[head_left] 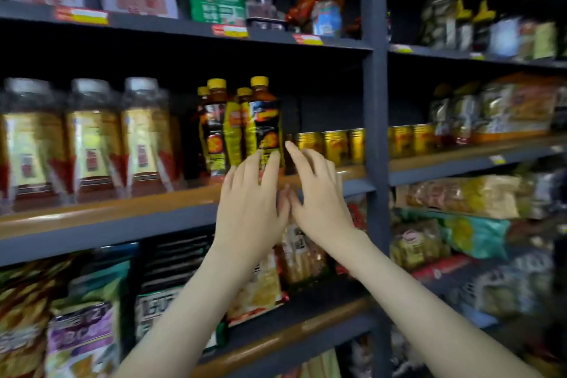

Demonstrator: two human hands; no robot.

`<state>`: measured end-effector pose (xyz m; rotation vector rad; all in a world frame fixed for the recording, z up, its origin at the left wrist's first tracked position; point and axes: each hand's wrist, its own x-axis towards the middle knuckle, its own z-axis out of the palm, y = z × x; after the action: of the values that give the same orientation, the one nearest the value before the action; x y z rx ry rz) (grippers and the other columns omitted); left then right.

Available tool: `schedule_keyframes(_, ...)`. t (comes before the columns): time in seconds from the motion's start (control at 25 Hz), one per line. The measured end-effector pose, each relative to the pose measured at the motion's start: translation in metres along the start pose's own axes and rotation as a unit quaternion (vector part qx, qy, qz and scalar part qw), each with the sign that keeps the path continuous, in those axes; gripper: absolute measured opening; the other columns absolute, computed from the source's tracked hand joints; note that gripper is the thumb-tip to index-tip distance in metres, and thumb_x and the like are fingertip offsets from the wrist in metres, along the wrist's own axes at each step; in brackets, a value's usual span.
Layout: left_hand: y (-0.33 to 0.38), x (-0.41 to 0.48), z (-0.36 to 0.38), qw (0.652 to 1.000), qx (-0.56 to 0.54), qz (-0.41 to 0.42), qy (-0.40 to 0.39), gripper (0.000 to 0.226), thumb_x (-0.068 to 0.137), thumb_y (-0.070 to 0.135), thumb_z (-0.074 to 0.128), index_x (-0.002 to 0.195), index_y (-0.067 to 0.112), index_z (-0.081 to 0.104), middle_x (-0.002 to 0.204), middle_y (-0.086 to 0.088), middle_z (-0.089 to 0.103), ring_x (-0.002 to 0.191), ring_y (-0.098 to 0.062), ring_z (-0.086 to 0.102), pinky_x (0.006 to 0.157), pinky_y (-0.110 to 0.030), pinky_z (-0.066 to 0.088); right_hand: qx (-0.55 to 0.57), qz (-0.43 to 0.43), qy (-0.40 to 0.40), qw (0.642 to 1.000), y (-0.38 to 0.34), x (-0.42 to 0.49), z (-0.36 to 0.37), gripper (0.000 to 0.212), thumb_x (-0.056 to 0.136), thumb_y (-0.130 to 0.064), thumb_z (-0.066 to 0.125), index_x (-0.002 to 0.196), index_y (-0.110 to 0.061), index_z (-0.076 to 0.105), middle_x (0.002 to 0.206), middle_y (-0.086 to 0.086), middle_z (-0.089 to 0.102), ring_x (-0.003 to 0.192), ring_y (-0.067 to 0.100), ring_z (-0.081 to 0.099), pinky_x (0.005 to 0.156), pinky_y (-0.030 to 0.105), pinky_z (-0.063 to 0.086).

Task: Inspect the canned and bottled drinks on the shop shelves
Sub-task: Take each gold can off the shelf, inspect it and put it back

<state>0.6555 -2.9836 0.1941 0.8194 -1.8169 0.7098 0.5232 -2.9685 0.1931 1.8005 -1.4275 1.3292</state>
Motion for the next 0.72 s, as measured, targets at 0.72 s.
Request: schedule_keyframes(0.72, 0.149, 0.065, 0.152, 0.997, 0.064, 0.000, 0.031, 0.051, 0.090, 0.025, 0.052, 0.138, 0.008, 0.050, 0.136, -0.029, 0.049, 0.125, -0.042, 0.049, 0.103, -0.050, 0.044, -0.002, -0.003, 0.021, 1.000, 0.215, -0.014, -0.055, 0.061, 0.093, -0.018, 0.057, 0.148, -0.024, 0.032, 0.140, 0.006, 0.044, 0.127, 0.022, 0.039, 0.101, 0.038, 0.036)
